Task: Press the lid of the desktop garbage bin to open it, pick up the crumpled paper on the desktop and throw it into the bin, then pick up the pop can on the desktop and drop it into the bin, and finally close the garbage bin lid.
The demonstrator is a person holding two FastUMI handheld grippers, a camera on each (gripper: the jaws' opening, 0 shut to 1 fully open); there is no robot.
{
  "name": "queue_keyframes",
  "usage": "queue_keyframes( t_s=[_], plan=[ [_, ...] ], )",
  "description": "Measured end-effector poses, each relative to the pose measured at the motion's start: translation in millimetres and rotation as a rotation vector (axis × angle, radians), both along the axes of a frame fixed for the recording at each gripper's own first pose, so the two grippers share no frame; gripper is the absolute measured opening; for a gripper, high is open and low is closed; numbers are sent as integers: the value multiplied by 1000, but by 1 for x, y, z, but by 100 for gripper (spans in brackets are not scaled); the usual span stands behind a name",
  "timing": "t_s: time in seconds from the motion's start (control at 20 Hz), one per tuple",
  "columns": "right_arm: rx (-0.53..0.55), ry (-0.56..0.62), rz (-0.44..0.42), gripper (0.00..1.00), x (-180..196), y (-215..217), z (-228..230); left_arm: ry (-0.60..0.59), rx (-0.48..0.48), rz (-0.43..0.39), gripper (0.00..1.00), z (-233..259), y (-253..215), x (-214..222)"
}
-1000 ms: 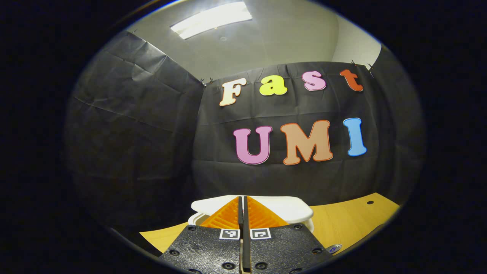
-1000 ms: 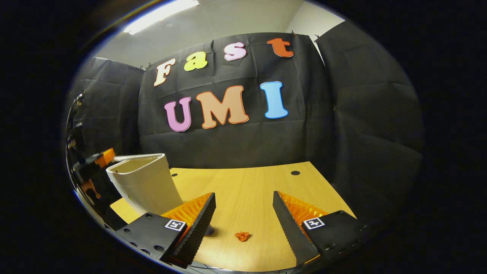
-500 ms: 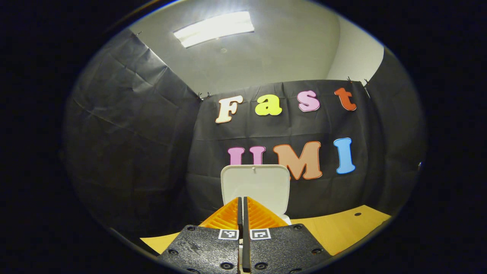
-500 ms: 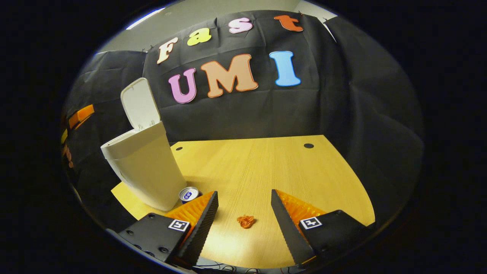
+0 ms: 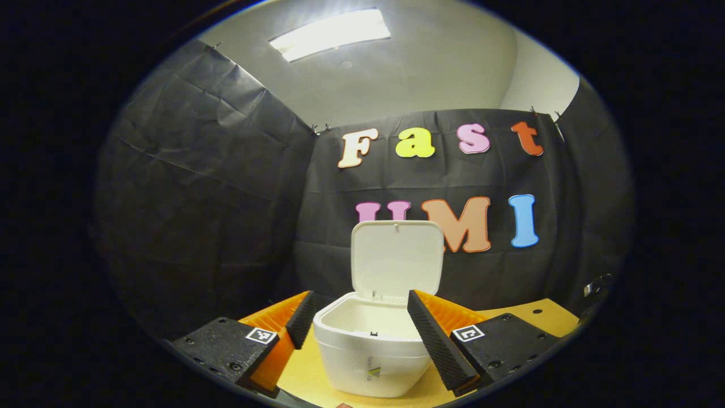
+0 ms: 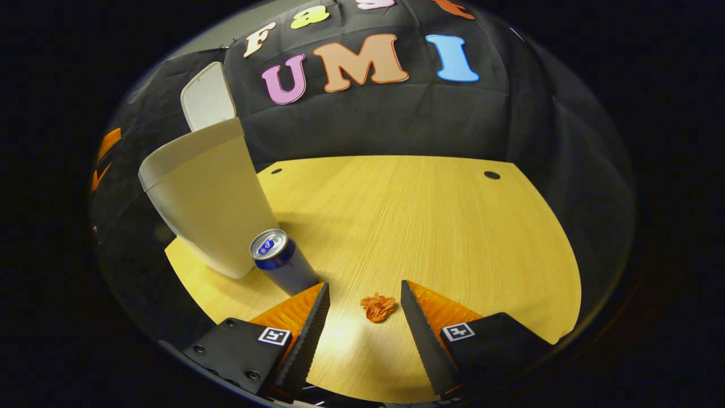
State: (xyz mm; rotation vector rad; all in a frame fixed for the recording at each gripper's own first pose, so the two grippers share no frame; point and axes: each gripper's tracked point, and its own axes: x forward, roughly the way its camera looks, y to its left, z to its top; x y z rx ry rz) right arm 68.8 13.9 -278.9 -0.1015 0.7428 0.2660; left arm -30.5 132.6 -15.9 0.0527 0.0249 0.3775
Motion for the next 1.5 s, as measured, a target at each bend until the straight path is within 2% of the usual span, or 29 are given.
queue_keyframes(
  t_s=[0.1, 0.15, 0.2, 0.25, 0.3, 0.4, 0.5, 0.55, 0.65, 0.75, 0.8, 0.85, 0.9, 1.0, 1.05, 1.35, 1.5],
  plan=[
    [-12, 28, 6, 82, 7, 2, -11, 10, 15, 38, 91, -1, 11, -9],
    [-17, 40, 6, 77, 7, 1, -16, 5, 21, 54, 92, 3, 14, -13],
    [-24, 52, 4, 82, 10, 1, -21, 3, 27, 70, 92, 4, 19, -17],
    [-35, 68, 2, 77, 14, 1, -27, 5, 36, 85, 92, 4, 23, -21],
    [-47, 82, -3, 77, 16, -1, -33, 8, 48, 100, 93, 4, 27, -23],
    [-71, 95, -9, 82, 23, -4, -38, 20, 70, 125, 92, 4, 35, -27],
    [-91, 128, -10, 75, 24, -5, -47, 26, 69, 143, 92, 2, 40, -32],
    [-103, 146, -7, 61, 24, -6, -52, 27, 63, 152, 93, 1, 43, -34],
    [-131, 177, 1, 55, 21, -6, -62, 30, 52, 170, 93, -3, 49, -33],
    [-160, 210, 9, 55, 16, -7, -72, 37, 47, 184, 93, -7, 55, -33],
    [-197, 220, 12, 55, 11, -11, -74, 43, 47, 187, 92, -9, 57, -33],
    [-213, 191, 11, 51, 16, -12, -74, 48, 47, 187, 92, -11, 58, -31],
    [-221, 190, 10, 54, 14, -12, -74, 53, 46, 185, 92, -14, 59, -30],
    [-207, 196, -9, 51, 15, -9, -74, 61, 40, 172, 93, -18, 58, -26],
    [-203, 200, -20, 41, 15, -10, -74, 62, 38, 165, 93, -18, 57, -25],
    [-222, 213, -18, 25, 17, -11, -72, 60, 25, 117, 92, -25, 55, -15],
    [-215, 198, -16, 25, 22, -8, -55, 56, 18, 107, 93, -26, 57, -13]
  ],
)
